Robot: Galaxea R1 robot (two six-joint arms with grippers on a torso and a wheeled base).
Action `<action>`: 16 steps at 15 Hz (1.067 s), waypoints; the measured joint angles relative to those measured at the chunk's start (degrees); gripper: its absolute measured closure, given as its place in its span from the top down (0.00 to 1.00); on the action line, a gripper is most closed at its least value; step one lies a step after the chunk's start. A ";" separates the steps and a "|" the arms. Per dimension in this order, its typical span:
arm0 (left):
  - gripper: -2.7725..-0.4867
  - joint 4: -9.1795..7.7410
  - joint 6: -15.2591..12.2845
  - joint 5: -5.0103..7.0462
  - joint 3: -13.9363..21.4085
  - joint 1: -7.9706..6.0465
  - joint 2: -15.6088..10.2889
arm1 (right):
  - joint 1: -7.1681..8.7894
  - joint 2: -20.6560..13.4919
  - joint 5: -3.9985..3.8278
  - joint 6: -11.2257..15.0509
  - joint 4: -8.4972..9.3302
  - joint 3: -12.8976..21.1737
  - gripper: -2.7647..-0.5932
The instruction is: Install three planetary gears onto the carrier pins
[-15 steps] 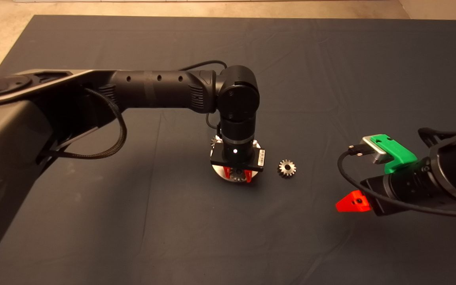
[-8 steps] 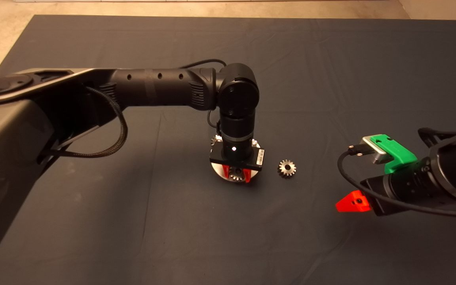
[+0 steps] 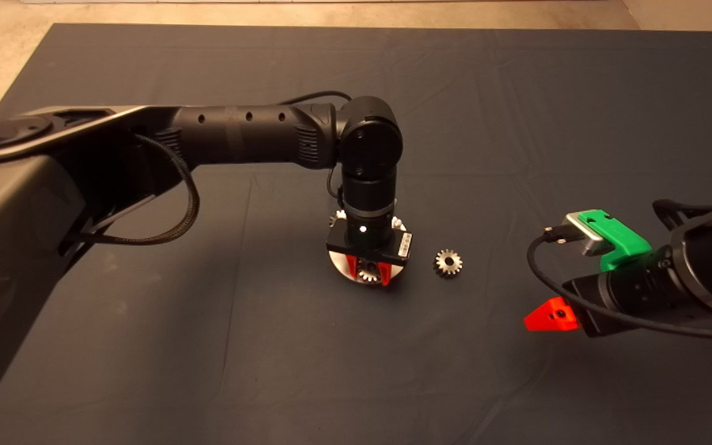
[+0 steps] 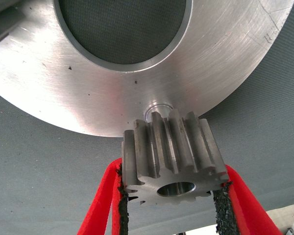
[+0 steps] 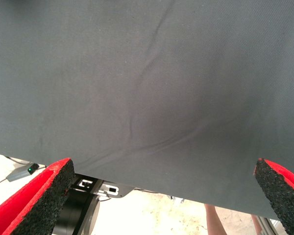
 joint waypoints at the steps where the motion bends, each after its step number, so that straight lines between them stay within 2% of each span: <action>1: 0.16 -0.20 0.22 -0.02 -0.22 0.01 0.00 | 0.00 0.01 0.00 0.00 0.00 0.00 0.99; 16: 0.16 -0.99 1.95 0.03 -1.07 0.01 0.17 | 0.00 0.02 0.00 0.00 0.00 0.00 0.99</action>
